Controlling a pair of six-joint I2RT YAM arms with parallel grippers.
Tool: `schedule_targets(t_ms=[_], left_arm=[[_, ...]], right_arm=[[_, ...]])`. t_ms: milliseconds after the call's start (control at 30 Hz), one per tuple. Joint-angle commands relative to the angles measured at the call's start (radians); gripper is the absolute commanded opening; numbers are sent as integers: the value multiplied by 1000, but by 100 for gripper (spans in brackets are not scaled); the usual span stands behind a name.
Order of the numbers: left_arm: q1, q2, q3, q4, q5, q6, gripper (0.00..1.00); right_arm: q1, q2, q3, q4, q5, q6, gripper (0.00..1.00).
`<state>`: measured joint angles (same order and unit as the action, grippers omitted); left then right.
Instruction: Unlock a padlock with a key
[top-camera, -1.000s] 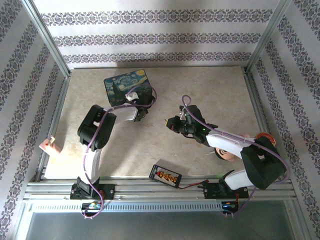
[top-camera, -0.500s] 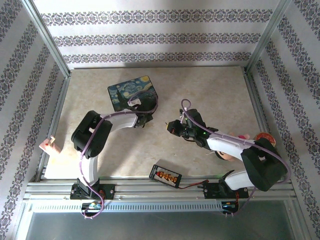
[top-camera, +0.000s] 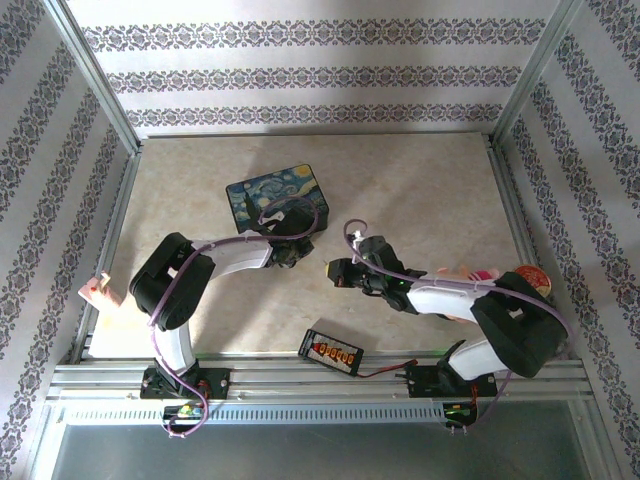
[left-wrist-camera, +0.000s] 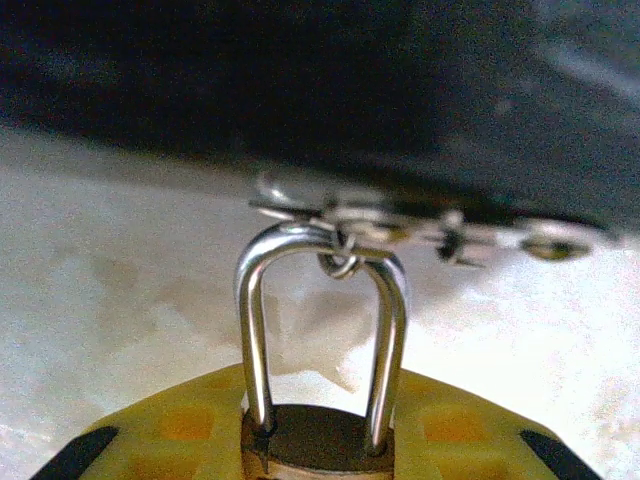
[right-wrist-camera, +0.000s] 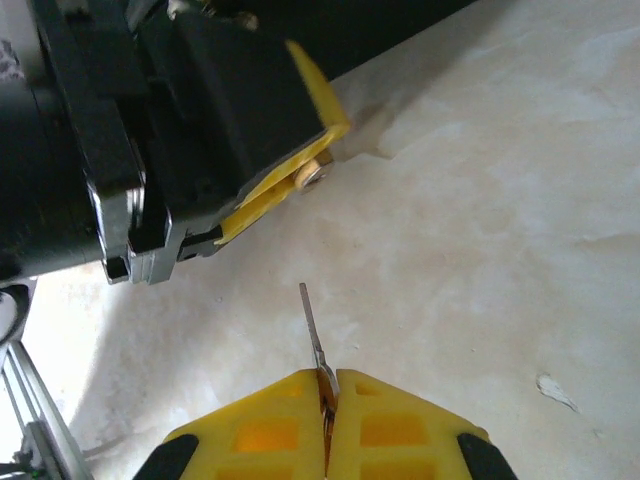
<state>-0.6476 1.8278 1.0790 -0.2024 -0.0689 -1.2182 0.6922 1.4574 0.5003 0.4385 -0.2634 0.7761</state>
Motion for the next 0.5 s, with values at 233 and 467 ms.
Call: schedule_targets(t_ms=[233,467], left_arm=[[-11,12,-13,82,138,-92,3],[-6,19,-30,141,184,-125,2]], right_arm=[[13,182,-98,449,36,-57,0],[17,209,-99,471,86,-67,0]])
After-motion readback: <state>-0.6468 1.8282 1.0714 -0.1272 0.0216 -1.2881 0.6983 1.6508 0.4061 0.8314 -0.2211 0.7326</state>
